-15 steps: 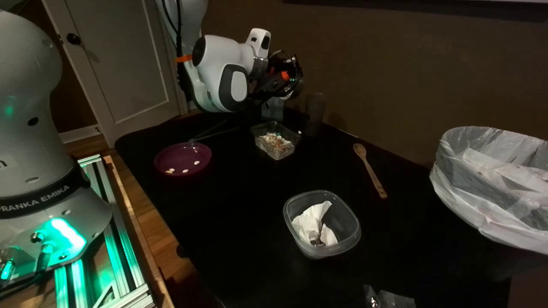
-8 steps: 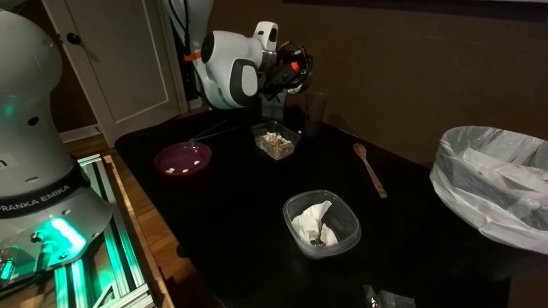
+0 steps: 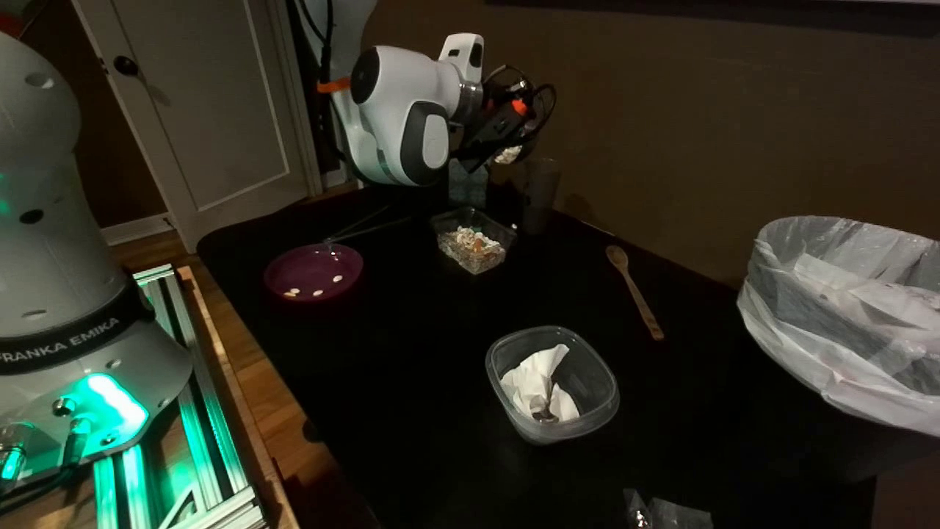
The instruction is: Transfer the contents from the silver bowl into the left transparent bowl
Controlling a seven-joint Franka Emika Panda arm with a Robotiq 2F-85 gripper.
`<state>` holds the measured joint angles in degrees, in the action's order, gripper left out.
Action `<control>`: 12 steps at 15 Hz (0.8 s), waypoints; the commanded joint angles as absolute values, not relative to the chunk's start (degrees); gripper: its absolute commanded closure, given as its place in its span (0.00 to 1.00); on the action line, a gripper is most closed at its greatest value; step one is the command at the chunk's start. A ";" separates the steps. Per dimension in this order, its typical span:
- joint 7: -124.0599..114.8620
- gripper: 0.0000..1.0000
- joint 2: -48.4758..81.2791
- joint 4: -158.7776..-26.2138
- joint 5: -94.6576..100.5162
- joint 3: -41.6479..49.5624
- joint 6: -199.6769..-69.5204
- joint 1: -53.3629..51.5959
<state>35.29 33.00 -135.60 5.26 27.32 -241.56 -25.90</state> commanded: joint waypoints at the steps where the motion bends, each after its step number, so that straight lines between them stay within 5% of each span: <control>1: 37.84 0.99 29.78 -137.25 11.40 19.18 -241.98 -16.45; 12: 38.18 0.99 30.53 -136.71 14.83 12.17 -241.15 -8.16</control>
